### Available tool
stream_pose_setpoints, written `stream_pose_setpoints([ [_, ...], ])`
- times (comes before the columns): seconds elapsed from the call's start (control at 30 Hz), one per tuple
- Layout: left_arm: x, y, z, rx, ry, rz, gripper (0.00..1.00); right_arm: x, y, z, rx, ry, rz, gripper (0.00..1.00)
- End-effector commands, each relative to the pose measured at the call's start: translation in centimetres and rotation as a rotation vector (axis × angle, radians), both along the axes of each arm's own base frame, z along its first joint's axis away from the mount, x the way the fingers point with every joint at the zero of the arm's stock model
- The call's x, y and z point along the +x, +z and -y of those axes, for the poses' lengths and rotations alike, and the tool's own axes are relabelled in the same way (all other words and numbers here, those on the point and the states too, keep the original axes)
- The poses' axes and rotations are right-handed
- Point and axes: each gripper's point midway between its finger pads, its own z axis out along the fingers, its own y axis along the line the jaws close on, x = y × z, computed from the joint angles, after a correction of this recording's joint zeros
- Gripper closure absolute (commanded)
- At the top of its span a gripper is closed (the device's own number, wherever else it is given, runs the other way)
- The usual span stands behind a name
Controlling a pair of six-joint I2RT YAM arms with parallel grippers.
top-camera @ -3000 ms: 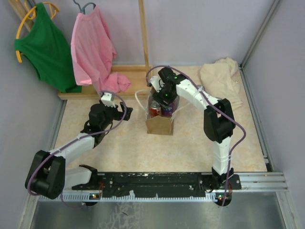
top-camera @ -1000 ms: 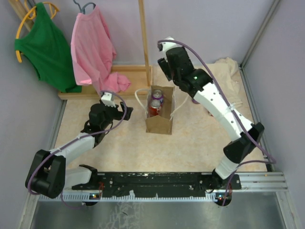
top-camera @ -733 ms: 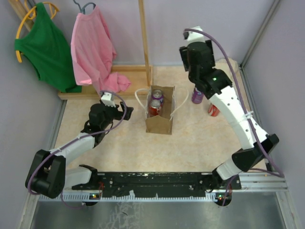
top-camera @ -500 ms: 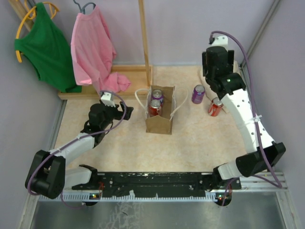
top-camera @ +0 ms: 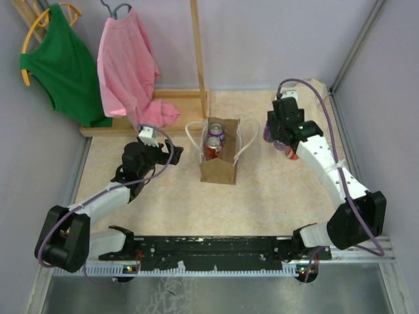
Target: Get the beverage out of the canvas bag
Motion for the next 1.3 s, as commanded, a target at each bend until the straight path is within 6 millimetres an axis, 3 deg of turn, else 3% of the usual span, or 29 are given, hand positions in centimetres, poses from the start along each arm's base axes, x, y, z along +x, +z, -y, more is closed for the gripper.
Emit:
stream_pose_setpoints([
  [0.0, 0.3, 0.9, 0.7, -0.016, -0.021, 0.028, 0.00, 1.4, 2.7, -1.7, 0.118, 0.023, 0.151, 1.00],
  [0.5, 0.4, 1.1, 0.7, -0.013, -0.017, 0.029, 0.00, 4.1, -2.4, -3.2, 0.120, 0.030, 0.047, 1.00],
  [1.27, 0.5, 0.8, 0.6, 0.000, -0.014, 0.022, 0.00, 5.4, -7.7, -1.7, 0.124, -0.048, -0.080, 1.00],
])
